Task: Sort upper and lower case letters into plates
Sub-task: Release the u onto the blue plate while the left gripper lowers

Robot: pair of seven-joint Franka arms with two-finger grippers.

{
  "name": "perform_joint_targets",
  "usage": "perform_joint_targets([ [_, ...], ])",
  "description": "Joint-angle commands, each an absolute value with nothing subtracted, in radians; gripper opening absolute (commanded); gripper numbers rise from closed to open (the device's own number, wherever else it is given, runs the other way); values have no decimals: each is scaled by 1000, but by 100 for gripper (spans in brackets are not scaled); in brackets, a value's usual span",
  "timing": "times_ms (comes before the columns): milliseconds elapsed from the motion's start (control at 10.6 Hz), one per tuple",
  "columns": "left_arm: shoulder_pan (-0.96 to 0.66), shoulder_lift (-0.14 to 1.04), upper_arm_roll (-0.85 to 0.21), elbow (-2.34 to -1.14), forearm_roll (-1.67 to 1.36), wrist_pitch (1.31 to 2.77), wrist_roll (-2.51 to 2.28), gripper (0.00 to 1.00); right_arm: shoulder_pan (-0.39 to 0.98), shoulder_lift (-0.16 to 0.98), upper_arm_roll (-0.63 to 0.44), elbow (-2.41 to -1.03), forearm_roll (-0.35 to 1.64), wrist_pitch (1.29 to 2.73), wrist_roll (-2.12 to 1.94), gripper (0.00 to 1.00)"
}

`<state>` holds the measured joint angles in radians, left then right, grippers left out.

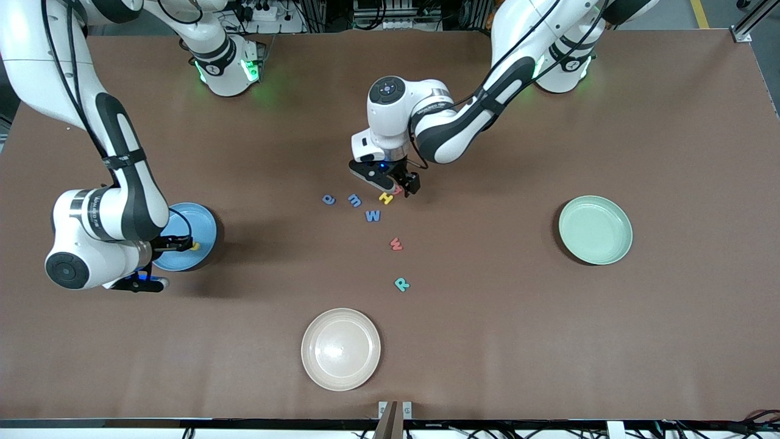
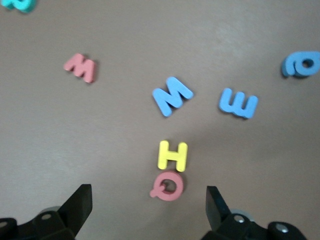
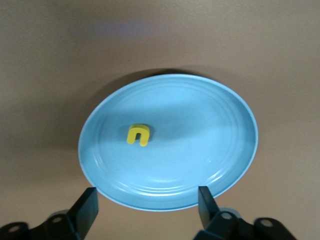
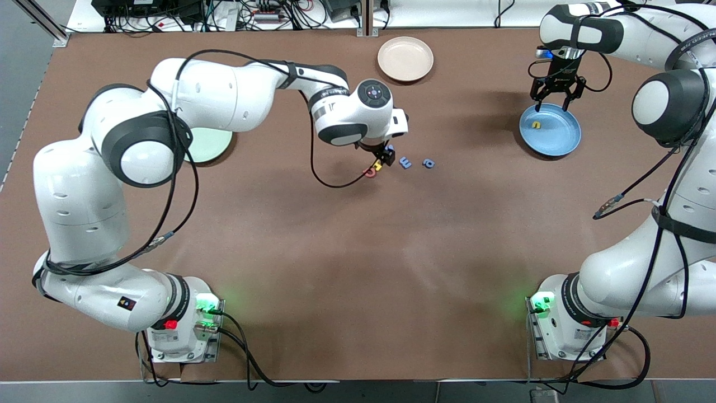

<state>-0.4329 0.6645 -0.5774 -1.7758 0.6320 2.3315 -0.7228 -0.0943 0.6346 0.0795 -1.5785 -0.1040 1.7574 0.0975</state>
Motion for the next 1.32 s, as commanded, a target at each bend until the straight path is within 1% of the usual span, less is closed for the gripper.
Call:
perform_joint_targets([
  [0,-446,687,-578,-1775,669,2341,-742,100,-81,621,86,-1577,-37,1740,107,90],
  [284,-443,722,-554,-1770,701,2408,-744,100,-78,621,84,-1577,-11,1736,109,90],
  [946,-445,738,-552,-1822,709,2431,-841,100,-74,618,84,-1575,-11,1733,109,90],
  [1230,-446,750,-552,-1824,709,2431,-856,100,-66,623,84,-1578,-11,1733,144,90],
])
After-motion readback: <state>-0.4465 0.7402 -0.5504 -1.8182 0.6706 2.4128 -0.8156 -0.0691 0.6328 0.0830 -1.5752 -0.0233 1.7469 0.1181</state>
